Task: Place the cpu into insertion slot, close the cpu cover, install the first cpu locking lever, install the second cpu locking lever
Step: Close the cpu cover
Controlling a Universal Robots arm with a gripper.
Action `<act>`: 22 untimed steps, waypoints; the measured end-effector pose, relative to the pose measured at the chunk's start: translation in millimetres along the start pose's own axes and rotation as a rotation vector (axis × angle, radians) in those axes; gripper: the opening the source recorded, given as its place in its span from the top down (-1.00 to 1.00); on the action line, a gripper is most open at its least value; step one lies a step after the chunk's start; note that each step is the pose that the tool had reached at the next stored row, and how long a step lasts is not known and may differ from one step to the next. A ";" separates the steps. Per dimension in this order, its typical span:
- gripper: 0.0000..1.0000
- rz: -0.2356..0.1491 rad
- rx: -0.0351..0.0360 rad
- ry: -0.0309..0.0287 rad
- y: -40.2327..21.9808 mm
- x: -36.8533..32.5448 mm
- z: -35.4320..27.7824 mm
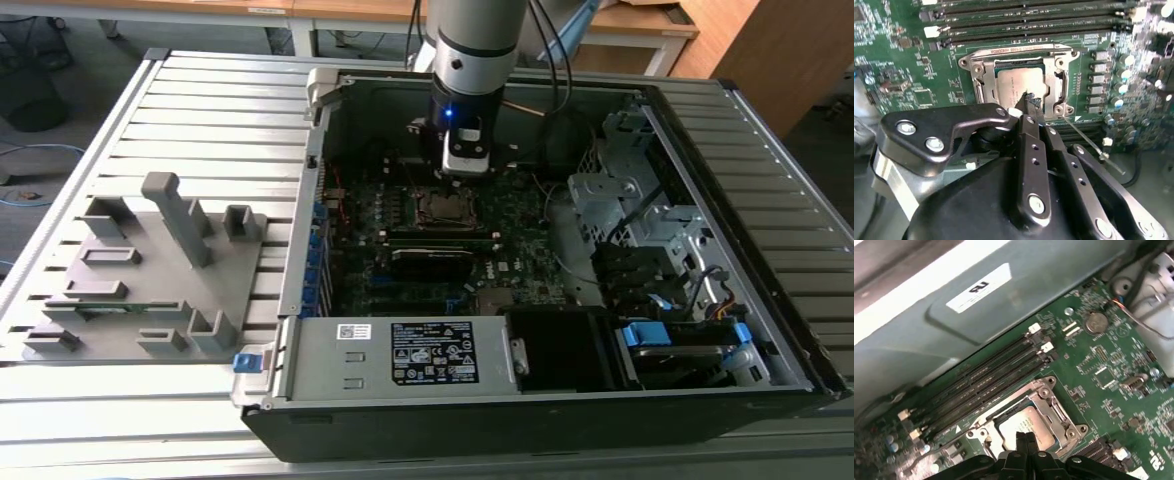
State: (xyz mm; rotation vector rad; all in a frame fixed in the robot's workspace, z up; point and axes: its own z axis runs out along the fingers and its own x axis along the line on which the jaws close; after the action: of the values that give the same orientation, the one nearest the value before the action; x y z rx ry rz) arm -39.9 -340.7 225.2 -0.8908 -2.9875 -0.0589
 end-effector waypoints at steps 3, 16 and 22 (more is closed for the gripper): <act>0.79 -0.054 0.0018 0.0016 0.0 0.0 0.1; 0.79 -0.290 0.0097 0.0085 0.0 0.0 0.8; 0.79 -0.361 0.0122 0.0087 0.0 -0.1 0.9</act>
State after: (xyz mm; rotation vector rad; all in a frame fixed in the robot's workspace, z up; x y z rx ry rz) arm -39.8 -340.7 224.2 -0.3388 -3.0946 -0.0502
